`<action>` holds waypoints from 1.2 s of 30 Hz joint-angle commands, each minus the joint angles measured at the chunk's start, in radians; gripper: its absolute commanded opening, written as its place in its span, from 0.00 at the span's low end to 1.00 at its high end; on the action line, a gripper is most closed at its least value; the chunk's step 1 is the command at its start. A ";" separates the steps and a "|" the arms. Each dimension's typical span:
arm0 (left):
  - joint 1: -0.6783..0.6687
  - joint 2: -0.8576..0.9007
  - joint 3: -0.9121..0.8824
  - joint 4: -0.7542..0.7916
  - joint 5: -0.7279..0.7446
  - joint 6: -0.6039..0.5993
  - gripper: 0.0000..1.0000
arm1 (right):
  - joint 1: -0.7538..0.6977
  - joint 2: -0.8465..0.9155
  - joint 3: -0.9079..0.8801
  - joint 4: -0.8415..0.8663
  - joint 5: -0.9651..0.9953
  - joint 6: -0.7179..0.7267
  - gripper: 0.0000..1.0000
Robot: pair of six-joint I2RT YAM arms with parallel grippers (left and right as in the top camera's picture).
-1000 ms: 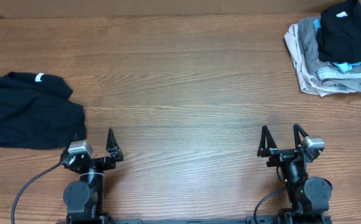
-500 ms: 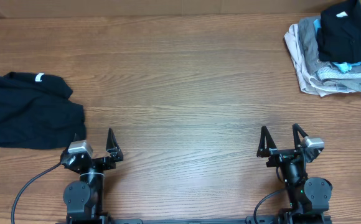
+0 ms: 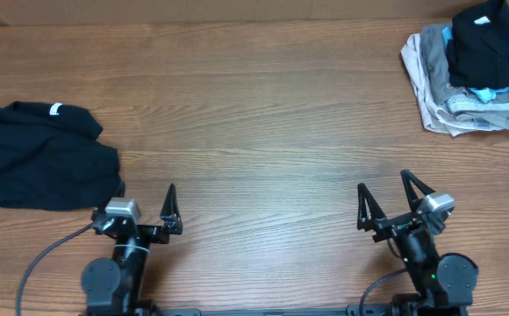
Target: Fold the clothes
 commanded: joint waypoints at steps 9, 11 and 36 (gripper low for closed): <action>0.007 0.446 0.530 -0.262 0.037 0.113 1.00 | -0.008 0.325 0.395 -0.096 -0.104 0.004 1.00; 0.007 0.557 0.641 -0.332 0.048 0.128 1.00 | -0.008 0.412 0.468 -0.139 -0.117 0.004 1.00; 0.008 1.583 1.384 -0.962 -0.285 0.021 0.95 | -0.008 1.375 0.975 -0.608 -0.396 -0.046 1.00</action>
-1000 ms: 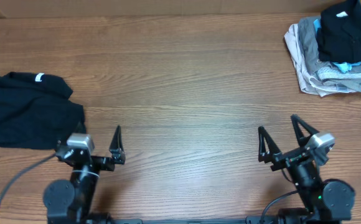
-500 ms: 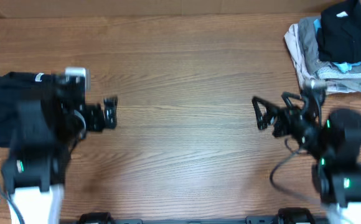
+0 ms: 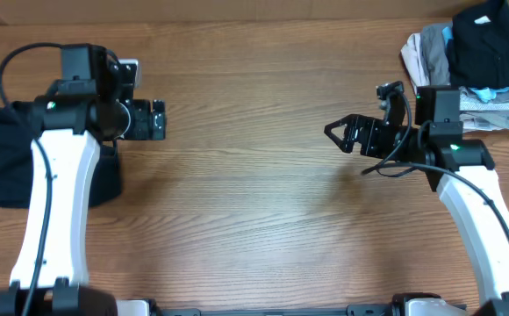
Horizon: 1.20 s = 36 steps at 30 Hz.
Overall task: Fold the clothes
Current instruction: 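Reach the left gripper to the crumpled black T-shirt and grasp it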
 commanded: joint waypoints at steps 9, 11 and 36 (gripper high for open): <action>0.028 0.305 0.020 -0.074 -0.337 -0.257 0.93 | -0.008 0.031 0.024 -0.051 0.030 -0.098 1.00; 0.039 0.336 0.020 -0.072 -0.367 -0.280 0.92 | -0.008 0.031 0.024 -0.066 0.033 -0.108 1.00; 0.079 0.581 0.015 -0.013 -0.465 -0.346 0.36 | -0.008 0.031 0.024 -0.165 0.075 -0.108 1.00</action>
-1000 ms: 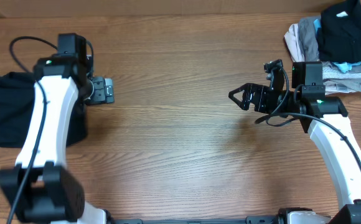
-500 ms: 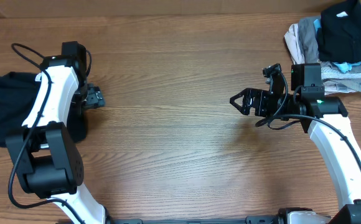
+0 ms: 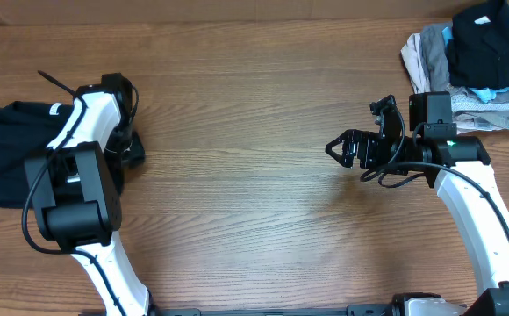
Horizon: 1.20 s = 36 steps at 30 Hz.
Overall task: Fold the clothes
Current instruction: 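Reach the left gripper to the crumpled black T-shirt and grasp it, then lift the black T-shirt with the left gripper and drag it toward center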
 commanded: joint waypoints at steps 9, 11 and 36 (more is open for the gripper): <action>-0.032 0.008 0.110 -0.071 0.124 0.044 0.04 | -0.008 -0.002 0.024 0.027 0.014 -0.008 1.00; -0.061 0.006 0.192 -0.121 0.173 0.081 0.04 | -0.008 -0.002 0.024 0.035 0.014 -0.007 1.00; -0.311 0.006 1.542 -0.358 0.595 0.151 0.04 | -0.008 -0.003 0.026 0.132 -0.151 0.031 0.91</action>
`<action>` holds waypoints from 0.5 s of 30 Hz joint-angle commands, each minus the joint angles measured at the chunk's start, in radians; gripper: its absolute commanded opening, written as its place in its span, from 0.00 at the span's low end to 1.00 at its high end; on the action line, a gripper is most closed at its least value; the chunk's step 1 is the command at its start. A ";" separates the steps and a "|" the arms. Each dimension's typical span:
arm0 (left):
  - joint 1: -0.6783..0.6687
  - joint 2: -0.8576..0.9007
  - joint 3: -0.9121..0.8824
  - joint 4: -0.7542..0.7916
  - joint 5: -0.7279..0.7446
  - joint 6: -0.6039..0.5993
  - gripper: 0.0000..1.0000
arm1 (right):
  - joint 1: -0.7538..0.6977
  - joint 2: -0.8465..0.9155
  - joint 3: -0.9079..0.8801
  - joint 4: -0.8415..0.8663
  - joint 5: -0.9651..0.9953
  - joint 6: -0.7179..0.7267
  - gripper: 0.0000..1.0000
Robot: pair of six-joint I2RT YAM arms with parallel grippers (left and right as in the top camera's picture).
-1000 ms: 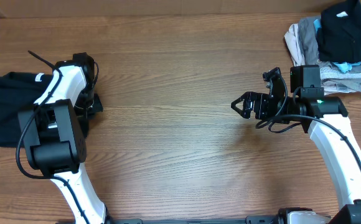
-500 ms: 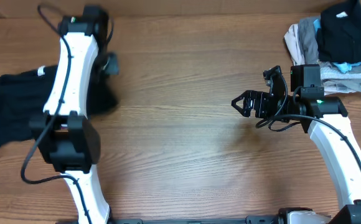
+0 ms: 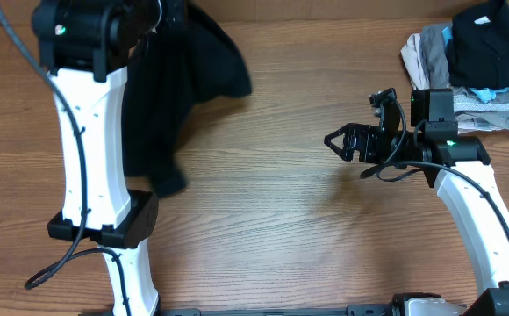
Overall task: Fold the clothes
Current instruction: 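Lift the black T-shirt with the left gripper and drag it toward center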
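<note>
A black garment (image 3: 162, 105) hangs off the table from my left gripper (image 3: 165, 16) at the far left. It drapes down past the white left arm, its lower end near the table's middle left. The left fingers are mostly buried in the cloth and are shut on it. My right gripper (image 3: 336, 141) hovers over the wood at the right of centre, pointing left. It is open and nothing sits between its fingers.
A pile of clothes (image 3: 469, 75) lies at the far right corner, grey and beige pieces with a black one on top. The left arm's base and cable stand at the near left edge.
The left arm has risen to the far edge with the black garment now hanging from its gripper, off the table's left side. The right gripper has barely moved.
Both arms were folded at the near edge, and the black garment lay crumpled at the left. Then both arms were stretched out over the table. After that the left gripper was down at the garment's edge, and now it holds the garment up.
</note>
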 commanded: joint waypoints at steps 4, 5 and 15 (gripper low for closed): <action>-0.008 -0.010 0.089 -0.002 0.271 0.011 0.04 | -0.008 -0.003 0.025 0.061 -0.117 0.027 0.91; -0.009 -0.010 0.087 -0.011 0.283 0.011 0.04 | -0.007 -0.003 0.025 0.066 -0.117 0.038 0.91; -0.025 -0.010 0.087 -0.019 0.391 0.011 0.04 | 0.014 -0.003 0.025 0.136 -0.203 0.066 0.89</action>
